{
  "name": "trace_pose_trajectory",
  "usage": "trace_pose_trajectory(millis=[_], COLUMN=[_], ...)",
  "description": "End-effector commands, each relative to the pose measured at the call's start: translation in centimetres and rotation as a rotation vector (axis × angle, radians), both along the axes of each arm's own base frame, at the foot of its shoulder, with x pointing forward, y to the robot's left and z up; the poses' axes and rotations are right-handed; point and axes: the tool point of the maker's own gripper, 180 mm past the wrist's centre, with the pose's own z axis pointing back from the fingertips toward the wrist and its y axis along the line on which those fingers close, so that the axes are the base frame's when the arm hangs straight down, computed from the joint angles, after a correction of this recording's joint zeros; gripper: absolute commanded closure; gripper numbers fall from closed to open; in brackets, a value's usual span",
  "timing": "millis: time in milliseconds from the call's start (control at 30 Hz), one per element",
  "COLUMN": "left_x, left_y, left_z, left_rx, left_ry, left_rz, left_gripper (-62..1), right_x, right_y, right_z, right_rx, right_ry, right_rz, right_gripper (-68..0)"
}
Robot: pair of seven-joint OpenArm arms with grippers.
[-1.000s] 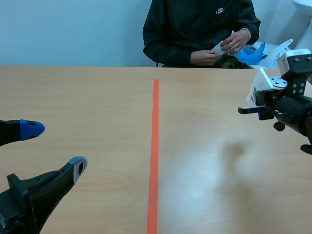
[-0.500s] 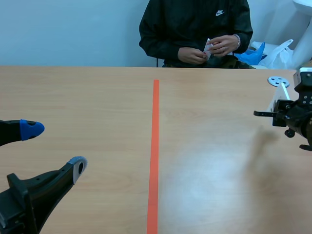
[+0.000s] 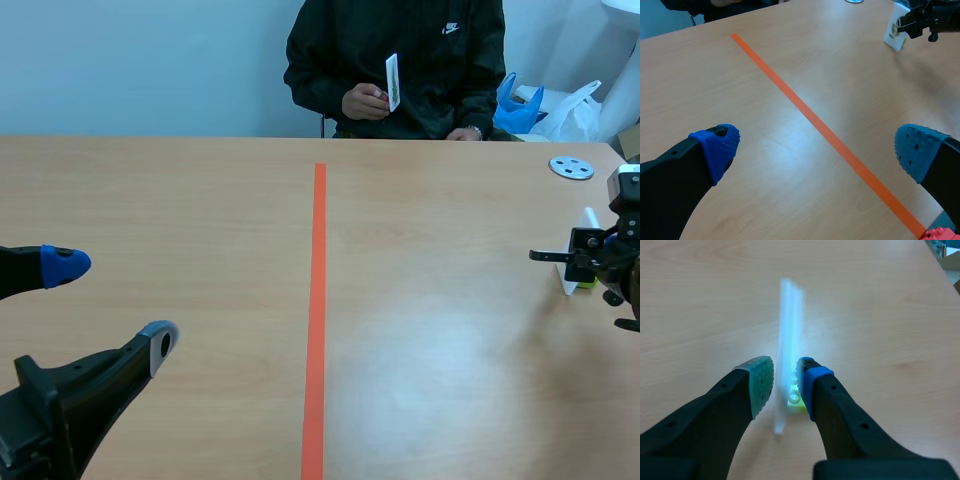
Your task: Sort the leaf by its shape. The table is split by an orange tape line. A compound leaf with several leaflets goes to the left side, a simple leaf with one blade goes to the right side. Return to the home posture when a red brick is placed on the table.
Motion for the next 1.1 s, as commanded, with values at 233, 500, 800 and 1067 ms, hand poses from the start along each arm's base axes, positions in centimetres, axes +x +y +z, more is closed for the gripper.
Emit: trace_pose_trajectory(millis=[233,500,800,1067], left_x=[0.2,0.2,0.3,0.3], left_y=[-0.1,-0.1,-0.1,-0.1], left_z=[0.7,0.7,0.8,0.7], left_rx=[-0.021,-0.021,-0.020,-0.018], left_ry=[-0.024,-0.024,-0.028,-0.026], left_rz=[0.005,0.005,0.005,0.005], left_gripper=[-62.3,-62.3,-62.3,-62.3], right_x=[1.3,1.8,-1.1,-6.2], right_y=[-0.9,-0.9,2.4,8.8], right_z=[3.0,8.4,14.0,16.4], right_rx=[-0.016,0.026,0.130,0.196], right_ry=[-0.080,-0.164,-0.263,-0.286], right_rz=[0.005,0.109,0.332,0.572], right_gripper=[-33.6,-44.7,-54.7,-65.5])
